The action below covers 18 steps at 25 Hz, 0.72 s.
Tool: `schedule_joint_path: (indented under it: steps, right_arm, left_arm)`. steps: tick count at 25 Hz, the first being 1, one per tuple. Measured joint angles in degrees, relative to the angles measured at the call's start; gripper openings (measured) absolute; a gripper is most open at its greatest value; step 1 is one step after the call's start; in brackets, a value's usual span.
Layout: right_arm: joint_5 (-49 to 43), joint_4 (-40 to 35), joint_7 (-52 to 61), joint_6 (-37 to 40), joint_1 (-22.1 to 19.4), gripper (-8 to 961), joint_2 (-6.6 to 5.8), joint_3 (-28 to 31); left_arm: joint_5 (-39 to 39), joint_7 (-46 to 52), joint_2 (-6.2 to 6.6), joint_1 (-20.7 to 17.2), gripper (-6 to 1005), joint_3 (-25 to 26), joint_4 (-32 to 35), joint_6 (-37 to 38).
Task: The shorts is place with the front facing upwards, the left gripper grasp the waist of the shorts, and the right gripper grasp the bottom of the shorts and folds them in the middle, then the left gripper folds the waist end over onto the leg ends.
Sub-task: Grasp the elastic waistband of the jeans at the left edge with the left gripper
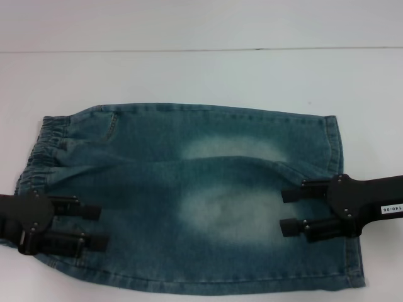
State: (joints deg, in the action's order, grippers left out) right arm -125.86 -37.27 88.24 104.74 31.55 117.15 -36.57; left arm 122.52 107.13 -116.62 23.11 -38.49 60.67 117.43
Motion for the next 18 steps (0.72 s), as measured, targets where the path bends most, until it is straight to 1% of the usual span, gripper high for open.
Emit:
schedule_joint_path:
  steps: [10,14,18]
  right_arm:
    - [0.0,0.0,0.0,-0.21,0.0,856,0.0,-0.08]
    - [0.0,0.04,-0.03,-0.71,0.03,856,0.03,-0.23]
    - [0.0,0.12,-0.24,-0.95,0.14,856,0.15,-0.35]
  left_arm:
    - [0.18,0.0,0.13,-0.12,790,0.01,0.05,-0.27]
    - [1.71,0.02,1.04,-0.32,781,0.81,0.06,-1.62]
    - [7.27,0.08,2.21,-0.34,772,3.61,0.07,-4.73]
